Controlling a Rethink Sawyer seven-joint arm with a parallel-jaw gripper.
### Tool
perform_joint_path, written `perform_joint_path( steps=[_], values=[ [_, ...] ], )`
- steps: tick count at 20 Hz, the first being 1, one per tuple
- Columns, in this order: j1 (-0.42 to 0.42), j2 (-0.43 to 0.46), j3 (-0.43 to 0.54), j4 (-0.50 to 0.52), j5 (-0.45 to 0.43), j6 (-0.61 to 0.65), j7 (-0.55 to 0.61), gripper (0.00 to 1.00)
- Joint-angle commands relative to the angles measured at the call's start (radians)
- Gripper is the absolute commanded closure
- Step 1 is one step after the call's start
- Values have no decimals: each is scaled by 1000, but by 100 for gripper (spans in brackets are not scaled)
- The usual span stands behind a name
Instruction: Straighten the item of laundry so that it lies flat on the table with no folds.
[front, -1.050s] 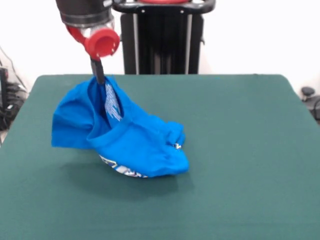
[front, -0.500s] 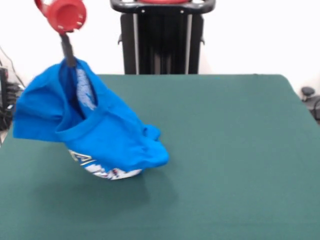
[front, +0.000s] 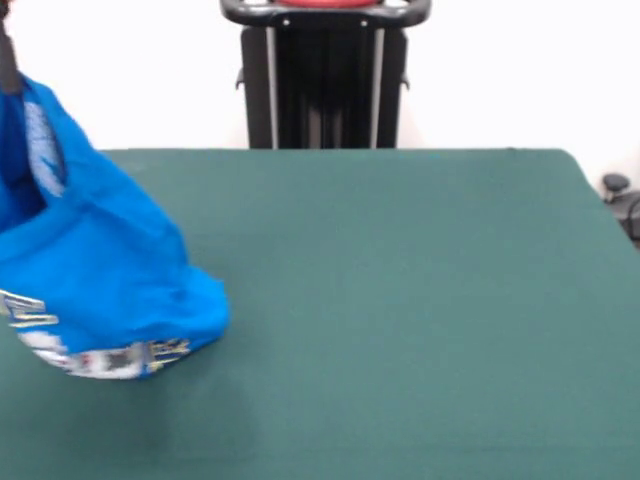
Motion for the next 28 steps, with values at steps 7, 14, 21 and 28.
perform_joint_path(
  steps=[7, 14, 21, 28],
  values=[
    [96, -207, -105, 261, -26, -91, 146, 100],
    [202, -286, -222, 335, -24, -120, 243, 100],
    [175, -280, -265, 338, -28, -146, 147, 100],
    [101, -246, -230, 314, 25, -142, 83, 100]
  ],
)
